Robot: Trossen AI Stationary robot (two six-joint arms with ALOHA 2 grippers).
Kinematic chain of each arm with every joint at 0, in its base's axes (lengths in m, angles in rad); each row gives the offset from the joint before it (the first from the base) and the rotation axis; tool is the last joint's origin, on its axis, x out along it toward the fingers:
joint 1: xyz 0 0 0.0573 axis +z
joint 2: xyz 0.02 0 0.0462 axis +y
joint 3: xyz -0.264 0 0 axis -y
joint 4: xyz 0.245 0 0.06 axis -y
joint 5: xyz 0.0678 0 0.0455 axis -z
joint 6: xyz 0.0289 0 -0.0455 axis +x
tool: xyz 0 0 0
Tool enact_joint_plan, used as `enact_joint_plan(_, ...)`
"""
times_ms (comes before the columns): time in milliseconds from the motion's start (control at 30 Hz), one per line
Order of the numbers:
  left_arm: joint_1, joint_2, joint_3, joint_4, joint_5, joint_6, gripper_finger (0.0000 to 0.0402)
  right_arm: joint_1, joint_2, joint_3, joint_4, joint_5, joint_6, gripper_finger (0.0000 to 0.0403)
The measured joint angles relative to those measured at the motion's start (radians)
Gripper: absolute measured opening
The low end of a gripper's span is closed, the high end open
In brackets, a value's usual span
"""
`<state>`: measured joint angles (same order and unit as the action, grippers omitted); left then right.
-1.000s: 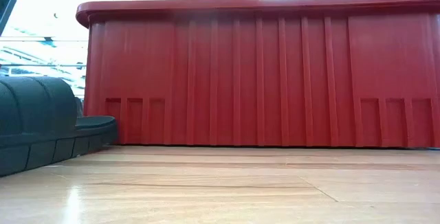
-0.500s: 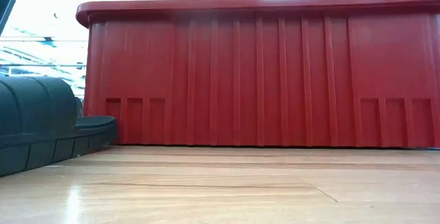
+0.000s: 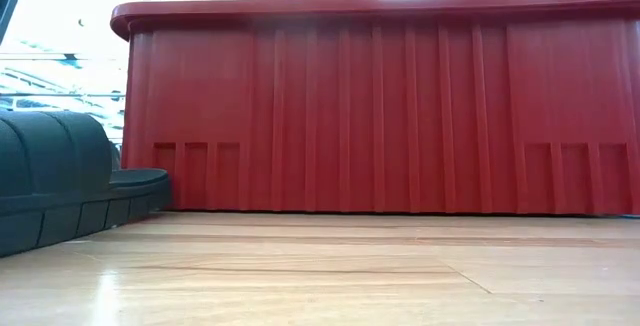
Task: Pick and place slides into bin
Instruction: Put the black slipper into the red organizer bin
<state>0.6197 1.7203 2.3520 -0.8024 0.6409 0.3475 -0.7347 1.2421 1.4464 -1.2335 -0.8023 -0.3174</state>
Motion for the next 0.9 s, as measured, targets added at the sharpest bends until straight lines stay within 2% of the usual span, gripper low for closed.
enact_joint_plan(100,0.0,0.0,0.0,0.002,-0.061,-0.059,0.0241,-0.066,-0.002,0.001,0.093,0.156,-0.051,0.0116)
enact_joint_plan(200,0.001,0.0,0.0,0.004,-0.11,-0.114,0.0241,-0.093,-0.009,0.0,0.215,0.351,0.077,0.0116)
enact_joint_plan(367,0.0,0.0,0.0,0.001,-0.127,-0.168,0.0241,-0.091,0.009,0.002,0.253,0.3,-0.083,0.0116)
enact_joint_plan(433,0.0,0.0,0.0,-0.01,-0.127,-0.164,0.0241,-0.079,0.05,0.002,0.192,0.3,-0.109,0.0116)
enact_joint_plan(633,0.025,0.0,0.0,-0.011,-0.127,-0.106,0.0241,-0.075,0.234,0.003,-0.154,0.313,-0.283,0.0116)
enact_joint_plan(733,0.056,0.0,0.0,-0.028,-0.11,-0.104,0.0241,-0.075,0.307,0.004,-0.192,0.304,-0.313,0.0116)
enact_joint_plan(900,0.114,0.0,0.0,-0.103,-0.043,-0.061,0.0241,-0.075,0.344,0.005,-0.195,0.299,-0.352,0.0116)
